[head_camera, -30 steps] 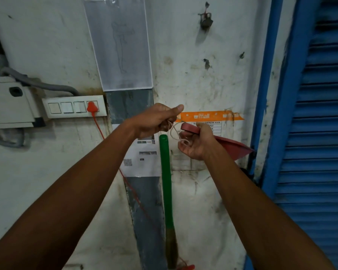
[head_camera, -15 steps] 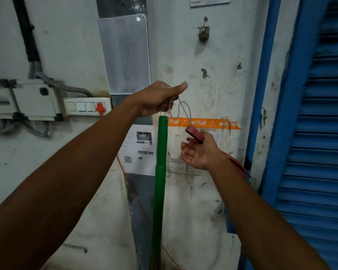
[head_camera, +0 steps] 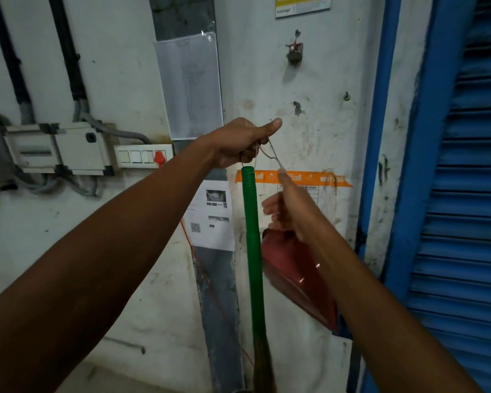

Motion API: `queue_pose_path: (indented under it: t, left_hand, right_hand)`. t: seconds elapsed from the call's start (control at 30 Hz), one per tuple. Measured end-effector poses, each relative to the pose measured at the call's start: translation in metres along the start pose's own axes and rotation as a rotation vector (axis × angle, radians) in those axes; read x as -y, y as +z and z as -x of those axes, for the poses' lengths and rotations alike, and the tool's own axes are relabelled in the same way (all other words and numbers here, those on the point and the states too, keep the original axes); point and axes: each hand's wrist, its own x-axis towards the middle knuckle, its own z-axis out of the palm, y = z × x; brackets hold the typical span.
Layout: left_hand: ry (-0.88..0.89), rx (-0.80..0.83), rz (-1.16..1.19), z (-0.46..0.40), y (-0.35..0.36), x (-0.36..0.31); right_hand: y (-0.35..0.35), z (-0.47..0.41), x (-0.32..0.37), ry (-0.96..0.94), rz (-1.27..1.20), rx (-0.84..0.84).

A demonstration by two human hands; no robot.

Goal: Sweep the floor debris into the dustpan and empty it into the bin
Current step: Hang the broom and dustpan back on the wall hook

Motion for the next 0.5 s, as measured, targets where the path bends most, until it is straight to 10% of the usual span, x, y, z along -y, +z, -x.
queue_pose_path:
  t: [0.2,0.5]
  left_hand:
    - [-0.016,0.02,-0.034,0.004,0.01,0.001]
    - [-0.059,-0.002,-0.112,0.006,0.004,0.0]
  right_hand:
    - [-0.005,-0.003,0.027,-0.611,0.195,-0.43]
    - [-0.017,-0.029,0.058,-0.478,0.343,-0.024]
